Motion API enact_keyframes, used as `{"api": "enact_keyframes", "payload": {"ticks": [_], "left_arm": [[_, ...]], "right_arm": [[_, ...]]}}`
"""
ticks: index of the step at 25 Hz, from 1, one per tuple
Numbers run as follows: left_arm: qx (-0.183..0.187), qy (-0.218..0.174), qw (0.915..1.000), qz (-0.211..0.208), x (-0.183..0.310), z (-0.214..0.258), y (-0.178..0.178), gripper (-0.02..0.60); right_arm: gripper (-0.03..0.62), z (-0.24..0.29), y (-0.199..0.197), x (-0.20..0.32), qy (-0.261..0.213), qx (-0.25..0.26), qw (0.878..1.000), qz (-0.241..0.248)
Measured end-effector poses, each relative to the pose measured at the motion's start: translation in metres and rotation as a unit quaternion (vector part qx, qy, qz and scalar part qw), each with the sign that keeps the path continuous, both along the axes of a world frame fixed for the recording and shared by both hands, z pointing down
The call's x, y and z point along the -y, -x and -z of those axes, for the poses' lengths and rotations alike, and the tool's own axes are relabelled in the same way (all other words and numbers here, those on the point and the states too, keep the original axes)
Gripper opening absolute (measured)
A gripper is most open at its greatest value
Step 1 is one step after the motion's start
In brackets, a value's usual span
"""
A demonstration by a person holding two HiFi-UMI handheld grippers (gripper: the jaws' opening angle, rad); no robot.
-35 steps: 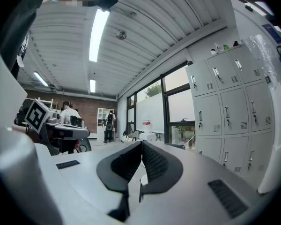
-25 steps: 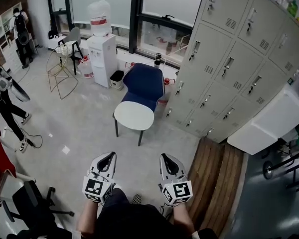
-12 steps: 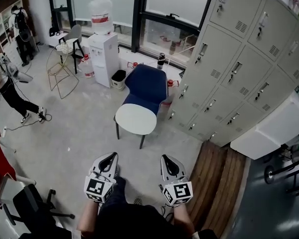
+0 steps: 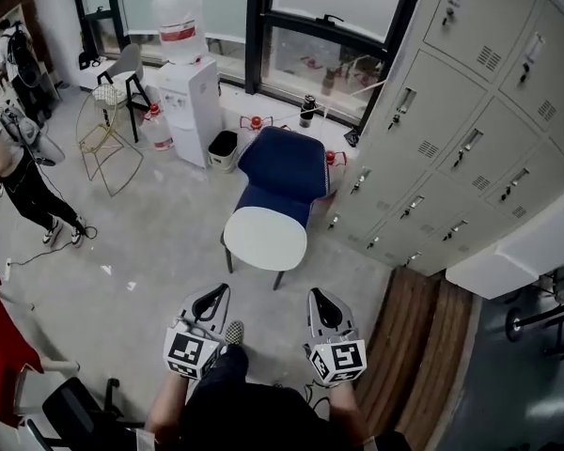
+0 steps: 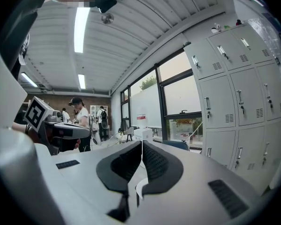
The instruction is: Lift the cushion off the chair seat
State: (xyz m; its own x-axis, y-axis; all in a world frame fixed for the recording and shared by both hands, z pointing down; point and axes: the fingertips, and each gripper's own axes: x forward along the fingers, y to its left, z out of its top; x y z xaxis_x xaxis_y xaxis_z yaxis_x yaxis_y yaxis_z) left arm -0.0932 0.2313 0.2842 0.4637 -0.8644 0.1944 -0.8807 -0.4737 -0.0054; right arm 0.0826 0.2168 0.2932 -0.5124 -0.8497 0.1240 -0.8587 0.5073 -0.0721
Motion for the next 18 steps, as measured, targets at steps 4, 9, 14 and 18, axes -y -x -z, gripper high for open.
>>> {"api": "enact_keyframes", "payload": {"ticks": [4, 9, 14, 18], "left_arm": [[-0.002, 0.006, 0.9997, -0.025, 0.056, -0.001, 0.027, 0.017], [-0.009, 0.01, 0.9983, -0.056, 0.121, -0.008, 0.052, 0.017], [-0.025, 0.016, 0.9951, -0.094, 0.174, -0.021, 0.064, 0.017], [-0.026, 0.026, 0.9917, -0.124, 0.207, -0.03, 0.064, 0.017]], "right_arm": [[0.028, -0.002, 0.024, 0.047, 0.012, -0.004, 1.0, -0.026], [0.028, -0.006, 0.046, 0.099, 0.024, -0.012, 0.998, -0.062], [0.028, -0.018, 0.061, 0.142, 0.043, -0.004, 0.994, -0.1], [0.028, -0.026, 0.069, 0.168, 0.05, -0.01, 0.992, -0.115]]}}
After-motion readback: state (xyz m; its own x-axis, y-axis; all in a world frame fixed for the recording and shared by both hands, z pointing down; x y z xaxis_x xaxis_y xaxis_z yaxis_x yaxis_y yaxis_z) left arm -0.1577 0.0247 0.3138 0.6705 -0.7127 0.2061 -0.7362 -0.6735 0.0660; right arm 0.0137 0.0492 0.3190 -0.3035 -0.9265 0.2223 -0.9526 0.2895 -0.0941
